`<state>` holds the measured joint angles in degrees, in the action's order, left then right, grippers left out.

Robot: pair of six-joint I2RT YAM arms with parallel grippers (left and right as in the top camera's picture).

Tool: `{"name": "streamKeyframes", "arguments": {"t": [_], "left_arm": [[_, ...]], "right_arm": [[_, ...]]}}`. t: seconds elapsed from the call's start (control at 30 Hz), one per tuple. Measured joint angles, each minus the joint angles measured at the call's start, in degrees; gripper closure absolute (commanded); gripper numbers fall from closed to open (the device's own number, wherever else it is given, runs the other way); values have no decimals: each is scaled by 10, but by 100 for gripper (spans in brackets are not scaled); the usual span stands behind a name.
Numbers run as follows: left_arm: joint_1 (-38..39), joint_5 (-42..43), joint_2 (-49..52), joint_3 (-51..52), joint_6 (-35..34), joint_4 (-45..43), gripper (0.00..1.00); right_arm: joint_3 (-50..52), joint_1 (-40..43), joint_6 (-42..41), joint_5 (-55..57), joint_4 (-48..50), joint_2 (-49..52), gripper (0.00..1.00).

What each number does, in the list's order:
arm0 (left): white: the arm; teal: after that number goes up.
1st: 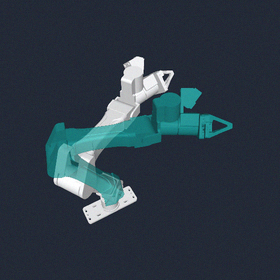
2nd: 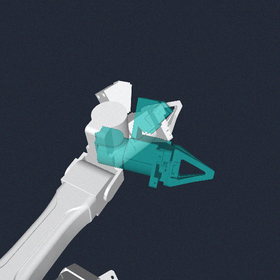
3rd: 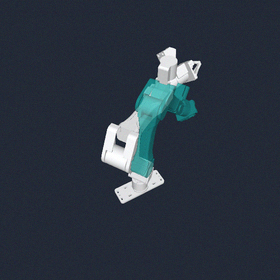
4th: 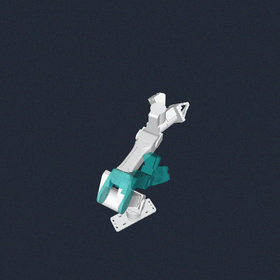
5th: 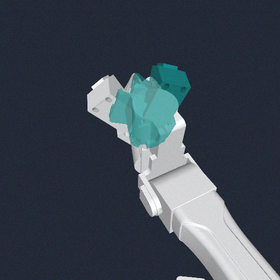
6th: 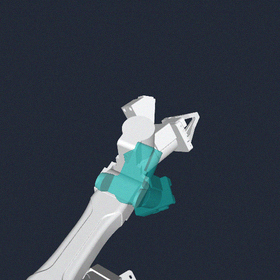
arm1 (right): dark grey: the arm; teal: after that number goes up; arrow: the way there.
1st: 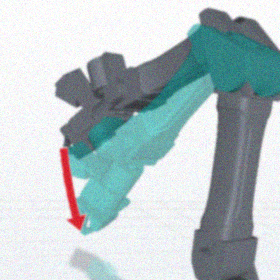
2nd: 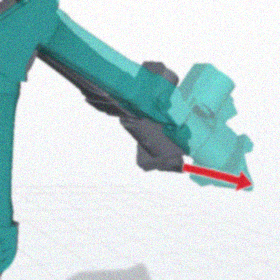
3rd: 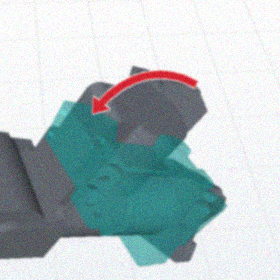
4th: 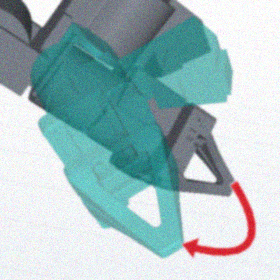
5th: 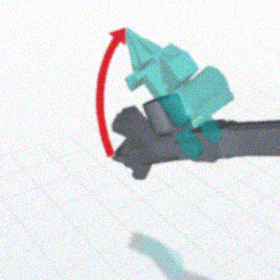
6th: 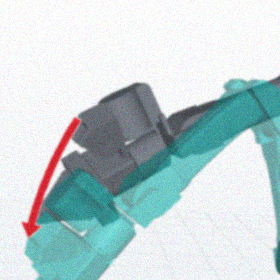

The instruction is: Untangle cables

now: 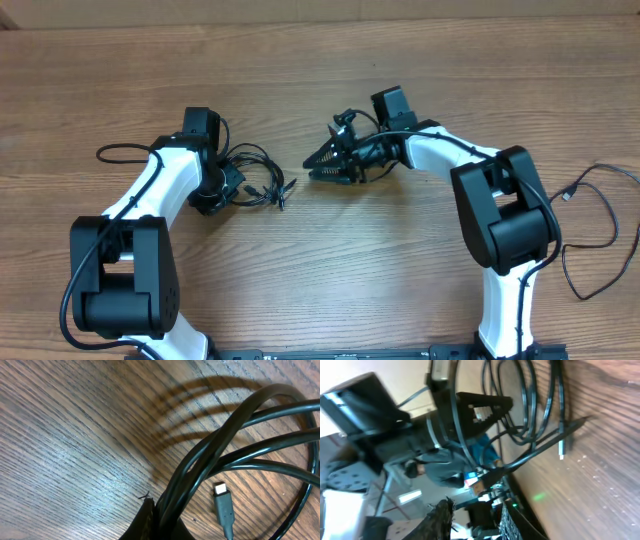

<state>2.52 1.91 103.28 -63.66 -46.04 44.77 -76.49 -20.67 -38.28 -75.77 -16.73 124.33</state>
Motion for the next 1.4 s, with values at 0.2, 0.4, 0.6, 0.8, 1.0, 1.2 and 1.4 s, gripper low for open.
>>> {"name": "streamKeyframes", "arguments": {"t": [0.2,0.4,0.6,0.8,1.0,1.2,1.4], "left_arm": [[0,20,0,-6,75,26,95],[0,-8,2,-116,129,127,44],[0,-26,1,-190,161,199,34],[8,-28,1,-179,181,270,57],[40,-30,2,-79,219,255,57],[65,-30,2,-36,240,194,58],[65,-30,3,-22,234,132,73]], "right_arm": [[0,0,29,45,-34,0,68],[0,2,41,90,-62,0,68],[0,5,65,117,-96,0,68],[0,5,75,123,-101,0,68],[0,5,81,142,-114,0,67],[0,7,89,168,-128,0,67],[0,7,104,175,-140,0,67]]}}
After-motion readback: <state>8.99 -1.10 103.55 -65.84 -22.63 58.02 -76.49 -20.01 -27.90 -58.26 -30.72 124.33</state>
